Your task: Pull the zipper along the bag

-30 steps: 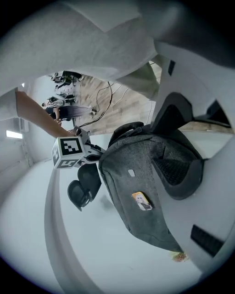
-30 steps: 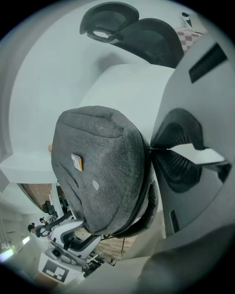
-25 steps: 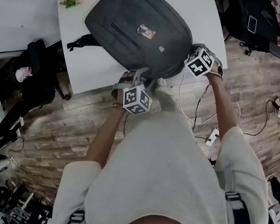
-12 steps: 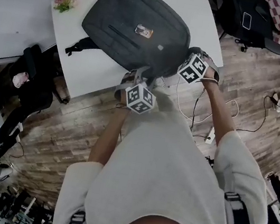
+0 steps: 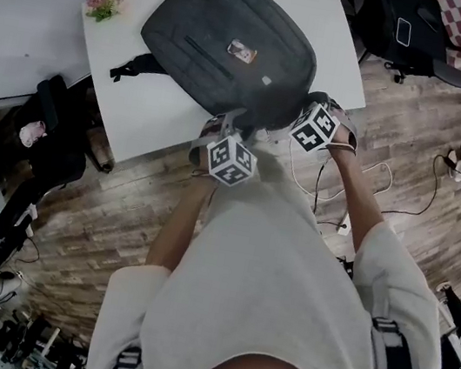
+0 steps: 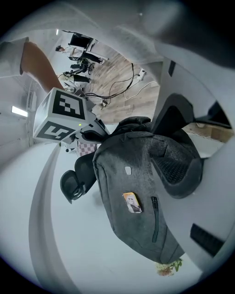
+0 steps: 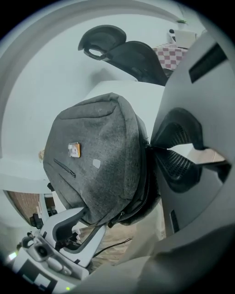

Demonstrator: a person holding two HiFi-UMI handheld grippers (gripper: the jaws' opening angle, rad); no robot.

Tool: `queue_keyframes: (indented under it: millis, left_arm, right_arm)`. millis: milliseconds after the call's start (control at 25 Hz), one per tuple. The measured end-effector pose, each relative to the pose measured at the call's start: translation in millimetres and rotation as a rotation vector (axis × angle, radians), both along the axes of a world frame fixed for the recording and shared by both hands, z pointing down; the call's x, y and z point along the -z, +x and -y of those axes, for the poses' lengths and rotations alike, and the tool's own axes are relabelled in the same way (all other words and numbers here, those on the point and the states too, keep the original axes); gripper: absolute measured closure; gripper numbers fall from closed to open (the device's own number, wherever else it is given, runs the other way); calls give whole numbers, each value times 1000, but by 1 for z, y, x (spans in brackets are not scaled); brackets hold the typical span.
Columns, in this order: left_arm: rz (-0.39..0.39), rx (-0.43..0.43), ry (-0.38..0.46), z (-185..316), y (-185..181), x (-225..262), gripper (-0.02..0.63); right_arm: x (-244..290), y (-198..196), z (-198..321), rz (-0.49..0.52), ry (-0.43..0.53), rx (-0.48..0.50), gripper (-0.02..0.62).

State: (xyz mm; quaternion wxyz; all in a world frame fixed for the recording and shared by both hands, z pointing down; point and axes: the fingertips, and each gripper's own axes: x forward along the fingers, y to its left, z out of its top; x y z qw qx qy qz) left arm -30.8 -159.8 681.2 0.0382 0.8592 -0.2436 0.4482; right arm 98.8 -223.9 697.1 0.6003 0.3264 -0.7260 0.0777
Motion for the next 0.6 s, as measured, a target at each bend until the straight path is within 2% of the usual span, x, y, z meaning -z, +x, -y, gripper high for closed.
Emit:
queue_keyframes:
  millis: [360, 600]
  left_arm:
    - [5, -8, 2, 3, -3, -4, 428]
    - [-39, -35, 28, -2, -6, 2, 426]
  right_arm:
    - [-6, -6, -14, 33, -33, -52, 575]
    - [-9, 0, -13, 132, -2, -114, 569]
